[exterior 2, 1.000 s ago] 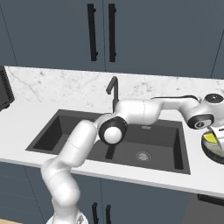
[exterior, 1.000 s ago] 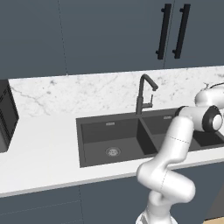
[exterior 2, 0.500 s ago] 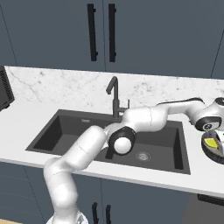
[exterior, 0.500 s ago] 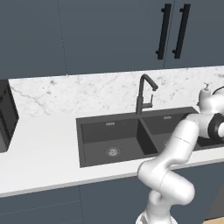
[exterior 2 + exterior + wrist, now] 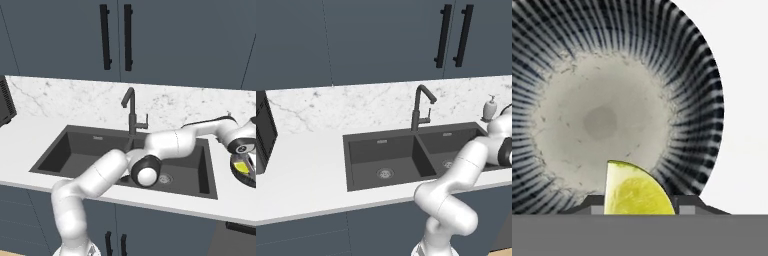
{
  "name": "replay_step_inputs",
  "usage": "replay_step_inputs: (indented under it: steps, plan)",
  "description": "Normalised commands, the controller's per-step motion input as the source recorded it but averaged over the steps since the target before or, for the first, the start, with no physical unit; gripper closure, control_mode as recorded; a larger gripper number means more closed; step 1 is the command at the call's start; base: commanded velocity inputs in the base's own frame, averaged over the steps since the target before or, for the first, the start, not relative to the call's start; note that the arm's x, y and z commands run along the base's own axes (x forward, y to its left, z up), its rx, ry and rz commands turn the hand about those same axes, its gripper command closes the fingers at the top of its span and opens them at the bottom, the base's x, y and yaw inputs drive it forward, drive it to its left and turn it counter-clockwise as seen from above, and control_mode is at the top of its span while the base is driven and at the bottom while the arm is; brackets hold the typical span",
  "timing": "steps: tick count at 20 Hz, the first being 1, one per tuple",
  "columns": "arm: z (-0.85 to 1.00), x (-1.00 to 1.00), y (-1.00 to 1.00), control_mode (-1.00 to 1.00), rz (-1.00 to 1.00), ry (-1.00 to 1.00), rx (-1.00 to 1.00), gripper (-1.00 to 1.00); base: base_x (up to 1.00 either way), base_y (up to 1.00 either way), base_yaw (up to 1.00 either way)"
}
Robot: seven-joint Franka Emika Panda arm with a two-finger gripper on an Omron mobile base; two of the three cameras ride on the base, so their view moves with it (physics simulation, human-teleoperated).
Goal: Pick the lemon wedge from the sink and place it in the bowl. Then pick the bowl and place it in the microwave. Then close the microwave door and press the start button.
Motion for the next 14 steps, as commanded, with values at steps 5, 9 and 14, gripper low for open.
replay_step_inputs:
  steps: [5, 9, 14]
  plan:
    - [0.0, 0.02, 0.0, -1.0, 0.0, 0.0, 0.0, -1.0, 0.0, 0.0, 0.0]
    - [0.02, 0.0, 0.05, -1.0, 0.0, -0.01, 0.0, -1.0, 0.0, 0.0, 0.0]
    - [0.0, -0.36, 0.4, -1.0, 0.0, -0.03, 0.0, -1.0, 0.0, 0.0, 0.0]
